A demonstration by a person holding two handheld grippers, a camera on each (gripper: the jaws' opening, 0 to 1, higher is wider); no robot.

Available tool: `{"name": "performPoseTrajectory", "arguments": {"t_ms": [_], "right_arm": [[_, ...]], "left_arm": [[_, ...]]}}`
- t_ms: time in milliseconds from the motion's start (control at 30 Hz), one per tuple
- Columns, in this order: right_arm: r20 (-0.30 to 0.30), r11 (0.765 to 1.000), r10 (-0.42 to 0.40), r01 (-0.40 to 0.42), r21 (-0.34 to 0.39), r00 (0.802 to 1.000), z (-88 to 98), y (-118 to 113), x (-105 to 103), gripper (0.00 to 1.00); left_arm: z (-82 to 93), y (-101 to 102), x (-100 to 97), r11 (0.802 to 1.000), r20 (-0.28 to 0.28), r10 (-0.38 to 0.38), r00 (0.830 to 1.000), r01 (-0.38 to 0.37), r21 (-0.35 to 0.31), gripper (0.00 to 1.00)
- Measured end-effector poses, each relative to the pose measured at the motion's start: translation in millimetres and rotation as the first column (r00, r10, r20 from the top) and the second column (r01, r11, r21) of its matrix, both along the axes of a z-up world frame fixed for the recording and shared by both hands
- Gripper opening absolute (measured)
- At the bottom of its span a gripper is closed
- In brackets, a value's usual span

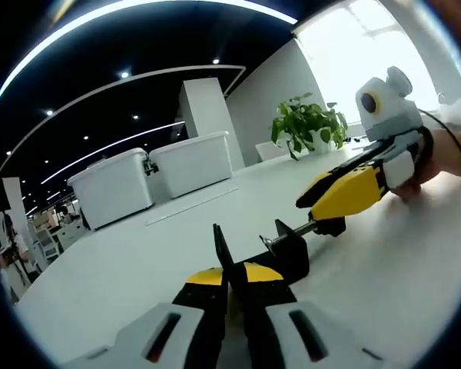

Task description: Clamp the fixed fixture on the desktop, loosen the retaining clip, secure it to the edge of the desk, and tighten the retaining clip.

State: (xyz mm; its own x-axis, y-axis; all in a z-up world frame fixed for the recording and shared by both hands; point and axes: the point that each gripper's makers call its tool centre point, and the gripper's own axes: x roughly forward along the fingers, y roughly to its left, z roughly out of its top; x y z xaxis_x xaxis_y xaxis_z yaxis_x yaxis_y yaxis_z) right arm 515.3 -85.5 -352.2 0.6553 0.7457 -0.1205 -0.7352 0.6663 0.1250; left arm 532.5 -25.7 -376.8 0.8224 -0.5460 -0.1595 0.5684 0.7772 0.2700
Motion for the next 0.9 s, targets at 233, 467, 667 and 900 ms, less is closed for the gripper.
{"name": "performPoseTrajectory", "arguments": {"t_ms": [233, 467, 667, 900], "right_arm": [[0.168, 0.996, 0.018, -0.003, -0.091, 0.986, 3.5, 5, -8, 0.21], [0.428, 0.939, 0.074, 0.081, -0.334, 0.901, -2.0, 10, -10, 0.21], [0.373, 0.956, 0.036, 0.076, -0.282, 0.927, 0.2, 6, -5, 0.22], [0.114, 1.000, 0.006, -0.005, -0.011, 0.993, 12.9, -2, -2, 0.24]], "left_arm": [[-0.5, 0, -3.1, 1.000, 0.002, 0.001, 1.000, -0.001, 0.001, 0.07], [-0.3, 1, 2.4, 1.000, 0.002, 0.001, 1.000, -0.001, 0.001, 0.07], [-0.1, 1, 4.9, 1.000, -0.002, 0.003, 1.000, -0.003, 0.000, 0.07], [0.2, 1, 6.5, 1.000, -0.002, 0.003, 1.000, -0.003, 0.000, 0.07]]}}
